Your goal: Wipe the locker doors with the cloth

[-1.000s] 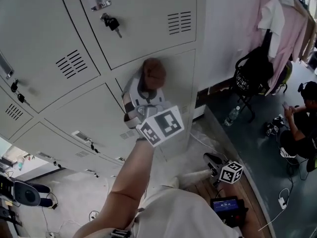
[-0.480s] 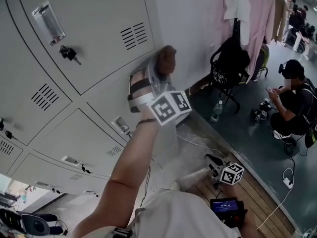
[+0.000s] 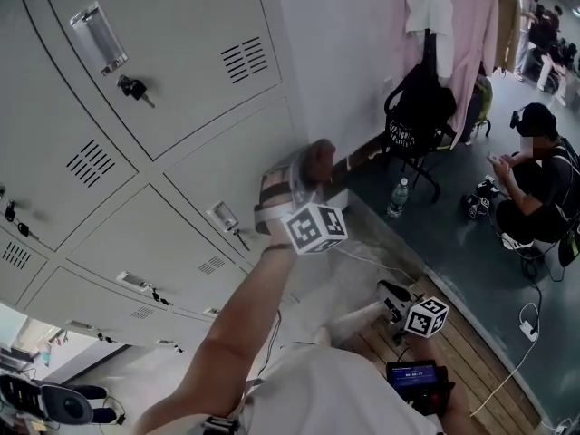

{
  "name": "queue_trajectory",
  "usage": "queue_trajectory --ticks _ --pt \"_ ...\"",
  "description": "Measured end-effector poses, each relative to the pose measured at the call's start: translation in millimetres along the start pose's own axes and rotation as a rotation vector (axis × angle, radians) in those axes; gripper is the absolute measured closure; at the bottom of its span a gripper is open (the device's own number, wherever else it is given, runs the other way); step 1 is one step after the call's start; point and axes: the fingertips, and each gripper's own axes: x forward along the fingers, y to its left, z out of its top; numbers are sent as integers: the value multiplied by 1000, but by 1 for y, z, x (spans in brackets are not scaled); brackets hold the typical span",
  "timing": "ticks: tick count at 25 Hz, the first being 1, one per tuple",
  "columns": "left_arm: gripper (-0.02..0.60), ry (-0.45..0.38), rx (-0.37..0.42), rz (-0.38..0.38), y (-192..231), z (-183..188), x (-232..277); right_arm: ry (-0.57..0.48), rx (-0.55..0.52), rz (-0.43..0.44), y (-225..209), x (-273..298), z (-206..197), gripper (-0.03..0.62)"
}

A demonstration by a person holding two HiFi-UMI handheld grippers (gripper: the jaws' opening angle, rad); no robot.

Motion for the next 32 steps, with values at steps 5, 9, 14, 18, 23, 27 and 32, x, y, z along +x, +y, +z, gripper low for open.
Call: queue_trajectory --ticks 5,9,14,18,23,27,32 --pt "505 23 -283 -157 -37 -33 -52 19 -42 68 22 4 -3 574" --pt "505 79 -342 -224 -71 -78 -108 43 -90 181 54 15 -8 574" --pt "505 251 -570 -268 -116 -155 -191 102 -133 300 90 38 -27 574" --pt "505 327 -755 -280 -145 -201 -251 140 -131 374 117 57 -40 574" --pt "505 326 -890 -302 -165 -234 -306 177 -170 435 139 67 -47 574" --pt "505 336 -1007 -293 -171 -255 -329 158 -175 443 149 80 -45 574" --pt "505 303 -1055 -293 -163 -257 -343 168 -175 445 169 82 -60 574"
